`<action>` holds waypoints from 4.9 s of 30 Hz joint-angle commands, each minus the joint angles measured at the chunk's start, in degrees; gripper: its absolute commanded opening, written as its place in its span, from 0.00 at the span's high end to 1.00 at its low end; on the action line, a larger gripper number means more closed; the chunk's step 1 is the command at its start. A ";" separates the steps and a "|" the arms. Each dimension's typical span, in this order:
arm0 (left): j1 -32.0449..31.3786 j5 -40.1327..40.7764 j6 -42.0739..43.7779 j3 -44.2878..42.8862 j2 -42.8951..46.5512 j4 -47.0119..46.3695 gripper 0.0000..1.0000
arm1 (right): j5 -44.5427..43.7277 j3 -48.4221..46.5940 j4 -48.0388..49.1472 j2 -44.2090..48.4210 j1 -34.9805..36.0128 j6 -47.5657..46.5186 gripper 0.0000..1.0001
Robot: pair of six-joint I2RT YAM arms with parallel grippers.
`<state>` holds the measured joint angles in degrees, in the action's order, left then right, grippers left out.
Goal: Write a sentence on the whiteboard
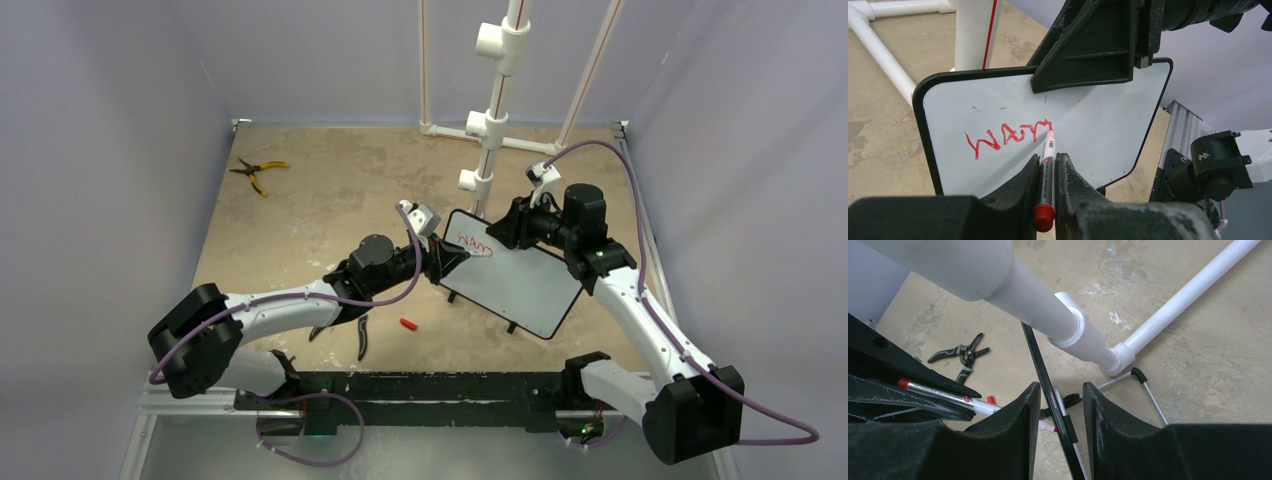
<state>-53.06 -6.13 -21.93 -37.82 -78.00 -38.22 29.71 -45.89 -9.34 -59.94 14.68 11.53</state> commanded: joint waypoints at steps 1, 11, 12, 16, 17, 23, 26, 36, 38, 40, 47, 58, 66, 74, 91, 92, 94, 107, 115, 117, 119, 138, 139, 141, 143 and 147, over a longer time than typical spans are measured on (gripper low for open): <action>-0.20 0.97 0.62 -2.47 -0.87 -3.82 1.00 | 0.28 -0.82 0.55 1.73 0.35 -0.19 0.59; -0.20 0.77 0.55 -3.79 -1.72 -5.11 1.00 | 0.32 -0.86 0.47 1.92 0.35 -0.10 0.55; -0.20 0.69 0.57 -3.78 -1.74 -5.11 1.00 | 0.34 -0.93 0.47 1.86 0.35 -0.10 0.55; -0.20 0.28 0.25 -3.79 -2.01 -5.29 1.00 | 0.34 -0.95 0.39 1.74 0.35 -0.10 0.55; -0.23 0.02 0.11 -3.75 -2.16 -5.33 1.00 | 0.34 -0.96 0.36 1.76 0.35 -0.10 0.55; -0.55 -1.02 -0.71 -3.28 -3.03 -5.68 1.00 | 0.26 -0.91 0.38 1.67 0.35 -0.10 0.55; -1.03 -0.77 -0.57 -2.72 -3.04 -5.35 1.00 | 0.26 -0.89 0.33 1.58 0.35 -0.10 0.55; -2.31 -0.08 -0.06 -2.01 -3.04 -4.67 1.00 | 0.42 -0.93 0.38 1.67 0.35 -0.10 0.55; -2.31 0.01 -0.06 -2.23 -3.04 -4.74 1.00 | 0.43 -0.93 0.36 1.63 0.35 -0.10 0.55; -2.31 0.09 -0.06 -2.33 -3.11 -5.00 1.00 | 0.43 -0.96 0.36 1.67 0.35 -0.10 0.55; -2.31 0.32 -0.39 -3.21 -3.00 -6.06 1.00 | 0.27 -0.97 0.42 1.65 0.35 -0.10 0.54; -2.31 0.06 -0.63 -4.39 -3.85 -6.97 1.00 | 0.17 -1.11 0.30 1.41 0.35 -0.08 0.55; -2.31 -0.65 -1.16 -4.76 -4.90 -7.48 1.00 | 0.26 -1.04 0.30 1.28 0.35 -0.12 0.55; -2.55 -0.77 -1.16 -3.56 -4.38 -6.48 1.00 | 0.34 -0.99 0.31 1.25 0.35 -0.13 0.55; -4.07 0.95 -0.14 -0.40 -2.14 -3.22 1.00 | 0.52 -0.85 0.47 1.45 0.35 -0.10 0.55; -4.07 0.95 -0.13 -0.41 -2.16 -3.39 1.00 | 0.51 -0.82 0.47 1.49 0.35 -0.10 0.55; -4.07 0.95 -0.19 -0.57 -1.96 -3.69 1.00 | 0.43 -0.87 0.47 1.48 0.35 -0.10 0.55; -4.08 0.30 -1.18 -2.83 -2.37 -5.89 1.00 | 0.43 -0.80 0.43 1.49 0.31 -0.10 0.55; -4.10 -0.36 -1.03 -4.06 -4.65 -6.08 1.00 | 0.43 -0.70 0.44 1.49 0.35 -0.10 0.55; -4.07 -0.14 -0.99 -4.10 -4.87 -5.92 1.00 | 0.43 -0.75 0.39 1.45 0.35 -0.10 0.55; -4.07 -0.08 -0.92 -4.06 -5.00 -5.88 1.00 | 0.43 -0.78 0.53 1.49 0.35 -0.10 0.55; -4.07 1.87 -0.25 -5.16 -4.56 -7.01 1.00 | 0.43 -0.78 0.55 1.58 0.35 -0.10 0.55; -4.06 1.91 -0.15 -5.16 -4.49 -6.97 1.00 | 0.43 -0.83 0.50 1.47 0.35 -0.06 0.54; -4.00 2.00 -0.15 -5.12 -4.45 -7.02 1.00 | 0.43 -0.87 0.48 1.47 0.35 -0.08 0.55; -4.07 2.08 -0.20 -5.03 -4.32 -6.96 1.00 | 0.43 -0.86 0.47 1.48 0.35 -0.10 0.54; -4.08 2.62 -0.06 -4.36 -3.58 -6.60 1.00 | 0.39 -0.84 0.46 1.56 0.35 -0.10 0.55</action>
<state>-57.08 -5.30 -22.96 -40.80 -83.35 -42.44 29.63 -45.89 -9.45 -59.07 14.72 11.55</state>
